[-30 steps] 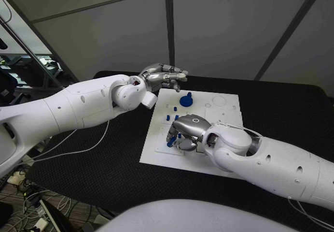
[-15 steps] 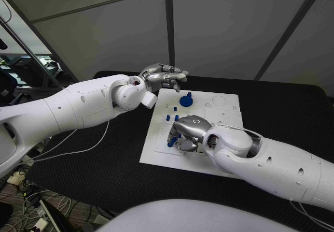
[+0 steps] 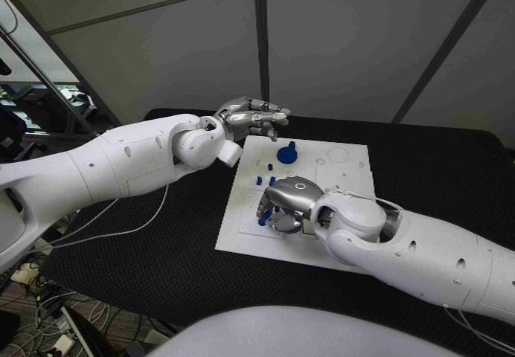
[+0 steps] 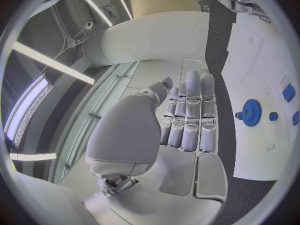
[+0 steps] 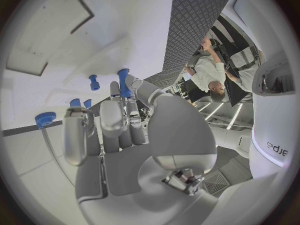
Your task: Assemble the parts on the task board
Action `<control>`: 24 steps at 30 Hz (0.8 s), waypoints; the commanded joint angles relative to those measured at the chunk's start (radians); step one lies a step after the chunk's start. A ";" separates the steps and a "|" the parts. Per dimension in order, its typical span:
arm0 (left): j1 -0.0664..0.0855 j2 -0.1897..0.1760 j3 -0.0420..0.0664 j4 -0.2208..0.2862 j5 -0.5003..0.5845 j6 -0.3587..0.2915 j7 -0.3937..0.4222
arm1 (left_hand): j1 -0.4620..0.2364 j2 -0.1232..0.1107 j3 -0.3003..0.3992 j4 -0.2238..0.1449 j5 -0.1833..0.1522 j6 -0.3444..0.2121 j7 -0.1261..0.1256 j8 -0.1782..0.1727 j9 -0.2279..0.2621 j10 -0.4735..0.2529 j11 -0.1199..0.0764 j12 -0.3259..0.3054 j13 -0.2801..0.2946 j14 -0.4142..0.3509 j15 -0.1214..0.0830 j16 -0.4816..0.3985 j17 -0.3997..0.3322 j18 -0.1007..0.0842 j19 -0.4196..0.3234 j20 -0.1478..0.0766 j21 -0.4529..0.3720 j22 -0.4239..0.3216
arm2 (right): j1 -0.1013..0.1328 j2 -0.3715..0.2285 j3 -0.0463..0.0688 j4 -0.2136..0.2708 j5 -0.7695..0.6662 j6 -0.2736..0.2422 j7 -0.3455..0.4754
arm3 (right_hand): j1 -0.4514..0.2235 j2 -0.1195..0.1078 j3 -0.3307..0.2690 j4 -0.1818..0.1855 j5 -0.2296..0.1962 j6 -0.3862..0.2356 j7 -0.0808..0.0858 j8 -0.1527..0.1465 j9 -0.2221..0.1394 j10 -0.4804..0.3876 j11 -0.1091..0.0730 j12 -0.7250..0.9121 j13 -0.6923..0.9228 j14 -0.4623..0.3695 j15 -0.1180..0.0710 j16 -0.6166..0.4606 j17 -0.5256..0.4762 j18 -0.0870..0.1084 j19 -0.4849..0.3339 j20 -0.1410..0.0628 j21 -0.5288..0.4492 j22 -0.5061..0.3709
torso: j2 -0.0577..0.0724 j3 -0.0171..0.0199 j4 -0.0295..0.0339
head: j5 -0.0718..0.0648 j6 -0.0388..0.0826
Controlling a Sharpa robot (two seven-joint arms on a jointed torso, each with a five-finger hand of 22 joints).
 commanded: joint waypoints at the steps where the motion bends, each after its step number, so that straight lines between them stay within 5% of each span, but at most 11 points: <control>1: 0.002 0.002 0.001 0.001 0.000 0.012 0.002 | -0.003 0.005 -0.001 -0.003 -0.007 -0.006 0.004 -0.004 0.002 -0.006 0.001 -0.004 0.001 -0.008 -0.001 -0.005 -0.001 -0.013 -0.006 -0.001 -0.006 -0.002 | 0.000 0.006 -0.001 -0.003 0.002 0.008 0.009 | -0.033 -0.024 -0.007 0.003 -0.017 -0.029 -0.014 -0.002 -0.007 -0.048 0.015 -0.004 -0.006 -0.002 0.012 -0.010 -0.017 0.007 0.015 0.013 -0.023 0.094 | 0.000 0.0001 0.0011 | -0.002 -0.001; 16: 0.002 0.002 0.001 -0.002 0.000 0.016 -0.005 | -0.003 0.005 -0.001 -0.003 -0.007 -0.007 0.003 -0.005 0.002 -0.007 0.001 -0.005 0.001 -0.008 0.000 -0.006 -0.001 -0.013 -0.006 0.000 -0.007 -0.002 | 0.000 0.009 -0.001 -0.005 0.013 -0.054 0.028 | -0.048 -0.049 -0.026 0.004 -0.024 -0.081 -0.036 -0.002 -0.009 -0.099 0.028 -0.001 -0.004 -0.010 0.022 -0.028 -0.053 0.017 -0.005 0.026 -0.057 0.056 | 0.000 0.0010 -0.0006 | -0.003 0.001; 24: 0.002 0.002 -0.001 -0.003 0.000 0.019 -0.008 | -0.003 0.005 -0.002 -0.003 -0.007 -0.008 0.003 -0.006 0.002 -0.009 0.002 -0.006 0.001 -0.009 0.000 -0.007 -0.002 -0.013 -0.007 0.000 -0.008 -0.003 | 0.000 -0.018 -0.001 0.015 0.033 -0.189 0.052 | -0.018 -0.074 -0.111 0.010 -0.024 -0.145 -0.060 0.000 -0.010 -0.216 0.047 0.008 -0.006 -0.044 0.036 -0.106 -0.172 0.046 -0.065 0.040 -0.169 -0.068 | 0.000 0.0025 -0.0009 | -0.006 0.005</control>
